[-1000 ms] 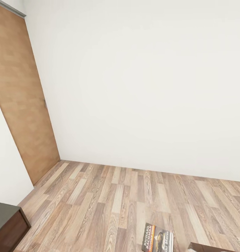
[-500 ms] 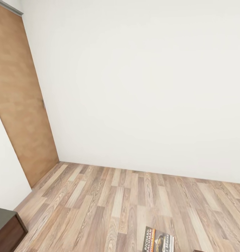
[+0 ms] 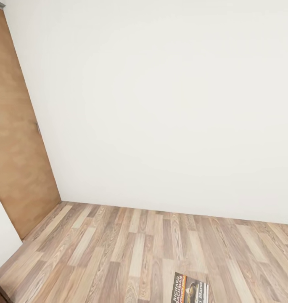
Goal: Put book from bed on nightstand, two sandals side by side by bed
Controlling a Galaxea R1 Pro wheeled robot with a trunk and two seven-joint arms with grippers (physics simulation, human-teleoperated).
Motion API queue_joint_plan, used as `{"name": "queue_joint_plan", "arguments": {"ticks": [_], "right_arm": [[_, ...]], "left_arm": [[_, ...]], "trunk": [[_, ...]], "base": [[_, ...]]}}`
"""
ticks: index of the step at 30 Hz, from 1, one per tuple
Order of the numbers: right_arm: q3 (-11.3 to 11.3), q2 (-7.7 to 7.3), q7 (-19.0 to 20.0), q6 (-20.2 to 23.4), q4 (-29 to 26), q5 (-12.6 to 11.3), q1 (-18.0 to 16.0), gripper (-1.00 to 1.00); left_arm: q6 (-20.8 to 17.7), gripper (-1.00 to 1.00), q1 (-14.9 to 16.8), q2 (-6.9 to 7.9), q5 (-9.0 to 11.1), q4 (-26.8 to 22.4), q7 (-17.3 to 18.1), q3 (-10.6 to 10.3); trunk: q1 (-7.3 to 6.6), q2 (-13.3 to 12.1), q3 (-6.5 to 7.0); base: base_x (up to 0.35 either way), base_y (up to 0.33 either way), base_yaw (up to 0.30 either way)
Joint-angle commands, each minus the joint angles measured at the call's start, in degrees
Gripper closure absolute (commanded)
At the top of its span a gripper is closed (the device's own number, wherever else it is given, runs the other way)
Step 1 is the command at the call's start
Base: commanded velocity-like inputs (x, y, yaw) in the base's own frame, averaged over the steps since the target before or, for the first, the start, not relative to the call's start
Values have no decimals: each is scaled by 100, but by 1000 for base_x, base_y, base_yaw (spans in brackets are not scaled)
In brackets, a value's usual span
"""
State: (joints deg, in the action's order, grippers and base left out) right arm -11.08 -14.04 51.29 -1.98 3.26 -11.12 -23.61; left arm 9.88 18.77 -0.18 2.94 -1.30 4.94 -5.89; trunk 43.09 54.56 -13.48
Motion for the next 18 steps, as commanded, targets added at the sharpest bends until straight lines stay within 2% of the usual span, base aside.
{"name": "queue_joint_plan", "arguments": {"ticks": [1,10,18], "right_arm": [[-8,-2,22,-20,26,-40,-12,100],[-8,-2,23,-22,26,-40,-12,100],[-8,-2,22,-22,26,-40,-12,100]], "left_arm": [[23,-100,5,1,31,7,7,-44],[23,-100,6,1,31,7,7,-44],[23,-100,4,1,31,7,7,-44]], "trunk": [[4,5,-7],[4,5,-7],[4,5,-7]], "base": [[334,0,-64],[308,0,-40],[61,0,-196]]}}
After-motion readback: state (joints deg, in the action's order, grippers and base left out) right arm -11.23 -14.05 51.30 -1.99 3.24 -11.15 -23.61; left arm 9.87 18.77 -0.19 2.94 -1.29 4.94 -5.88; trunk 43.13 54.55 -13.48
